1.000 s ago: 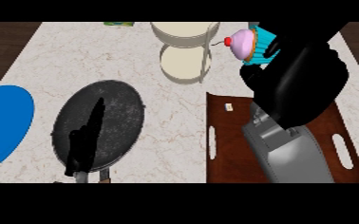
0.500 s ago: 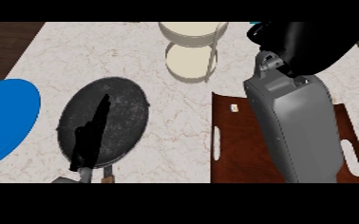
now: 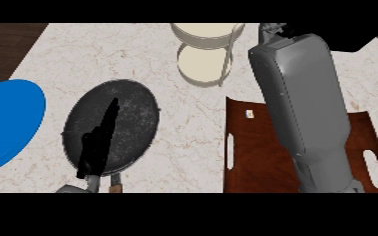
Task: Pick the cupcake from the tray and place it in the tiered basket
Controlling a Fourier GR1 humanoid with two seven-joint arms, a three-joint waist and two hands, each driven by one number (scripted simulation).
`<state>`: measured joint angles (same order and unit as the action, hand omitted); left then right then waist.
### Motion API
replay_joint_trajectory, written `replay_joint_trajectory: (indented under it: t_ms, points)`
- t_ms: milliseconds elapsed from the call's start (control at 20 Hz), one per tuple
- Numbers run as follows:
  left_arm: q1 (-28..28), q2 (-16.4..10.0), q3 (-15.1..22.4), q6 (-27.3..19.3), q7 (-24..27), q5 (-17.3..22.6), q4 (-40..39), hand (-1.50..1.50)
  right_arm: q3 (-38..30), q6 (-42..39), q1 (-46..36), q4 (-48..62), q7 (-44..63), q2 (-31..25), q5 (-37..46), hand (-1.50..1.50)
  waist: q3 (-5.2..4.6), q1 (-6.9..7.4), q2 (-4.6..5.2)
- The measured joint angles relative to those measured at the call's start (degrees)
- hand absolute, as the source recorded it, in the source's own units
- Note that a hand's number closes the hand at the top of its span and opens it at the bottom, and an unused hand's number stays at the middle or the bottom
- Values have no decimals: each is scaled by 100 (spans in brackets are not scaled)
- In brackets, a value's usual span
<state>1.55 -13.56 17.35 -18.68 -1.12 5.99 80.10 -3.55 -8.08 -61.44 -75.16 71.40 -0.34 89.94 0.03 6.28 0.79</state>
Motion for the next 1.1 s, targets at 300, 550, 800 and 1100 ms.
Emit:
replay_joint_trajectory:
  t_ms: [300,550,800,1100]
  points:
    - [-9,-10,-31,59,65,14,-21,0,-353,344,-175,766,27,-3,-49,150,10,-12,14]
    - [9,-6,-53,69,35,19,-25,0,-627,906,-91,808,-4,-7,-425,-150,24,-13,30]
    - [32,21,-37,46,43,-33,-31,0,-832,1611,-30,694,-151,-11,-745,-150,30,29,43]
    - [23,8,-38,51,3,-56,-24,0,-842,2703,12,451,-395,1,-702,-150,21,10,23]
